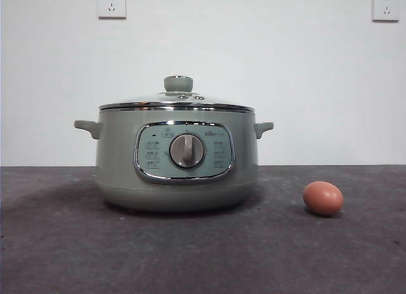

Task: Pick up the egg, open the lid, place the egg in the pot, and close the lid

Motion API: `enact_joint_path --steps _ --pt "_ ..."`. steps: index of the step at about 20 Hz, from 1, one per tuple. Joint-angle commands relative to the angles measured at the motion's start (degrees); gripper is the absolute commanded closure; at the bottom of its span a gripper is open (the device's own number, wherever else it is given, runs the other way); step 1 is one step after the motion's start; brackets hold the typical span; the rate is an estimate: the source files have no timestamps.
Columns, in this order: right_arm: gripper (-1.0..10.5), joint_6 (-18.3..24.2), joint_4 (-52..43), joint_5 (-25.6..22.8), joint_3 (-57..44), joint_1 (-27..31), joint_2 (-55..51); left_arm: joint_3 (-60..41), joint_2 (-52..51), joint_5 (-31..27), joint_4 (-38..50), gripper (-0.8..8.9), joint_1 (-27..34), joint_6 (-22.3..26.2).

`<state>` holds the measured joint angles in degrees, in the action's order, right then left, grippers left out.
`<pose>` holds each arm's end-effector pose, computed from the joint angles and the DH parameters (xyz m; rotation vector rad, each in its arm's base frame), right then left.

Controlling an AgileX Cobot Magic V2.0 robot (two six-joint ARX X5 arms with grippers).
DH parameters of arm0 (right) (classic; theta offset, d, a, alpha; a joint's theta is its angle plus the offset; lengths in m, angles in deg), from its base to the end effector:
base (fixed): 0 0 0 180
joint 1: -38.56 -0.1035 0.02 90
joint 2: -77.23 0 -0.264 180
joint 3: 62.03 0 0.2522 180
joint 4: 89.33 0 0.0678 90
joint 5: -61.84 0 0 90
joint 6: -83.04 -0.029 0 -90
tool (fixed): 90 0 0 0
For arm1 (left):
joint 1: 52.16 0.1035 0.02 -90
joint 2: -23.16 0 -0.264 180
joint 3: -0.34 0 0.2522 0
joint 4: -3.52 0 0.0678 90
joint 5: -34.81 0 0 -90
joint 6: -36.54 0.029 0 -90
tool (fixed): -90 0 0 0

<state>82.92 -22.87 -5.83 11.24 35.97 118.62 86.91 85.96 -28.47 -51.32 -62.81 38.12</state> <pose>0.1134 0.0162 0.3575 0.1063 0.5997 0.4210 0.2044 -0.0517 0.3916 -0.0512 0.5375 -0.6433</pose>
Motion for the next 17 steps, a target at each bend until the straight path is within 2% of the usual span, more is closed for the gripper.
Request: enact_joint_path --steps 1,7,12,17 --pt "3.8 0.8 0.0 0.0 0.2 0.0 0.8 4.7 6.5 -2.7 0.4 2.47 -3.3 3.6" --pt "3.8 1.9 1.7 0.0 0.2 0.0 2.3 16.5 22.8 -12.0 0.4 2.47 -11.6 8.2" --pt "3.8 1.9 2.4 0.0 0.2 0.0 2.3 20.5 32.7 -12.0 2.5 2.47 -14.3 9.2" --pt "3.8 2.1 3.1 0.0 0.2 0.0 2.3 20.5 37.6 -12.0 4.1 2.47 -14.6 9.2"
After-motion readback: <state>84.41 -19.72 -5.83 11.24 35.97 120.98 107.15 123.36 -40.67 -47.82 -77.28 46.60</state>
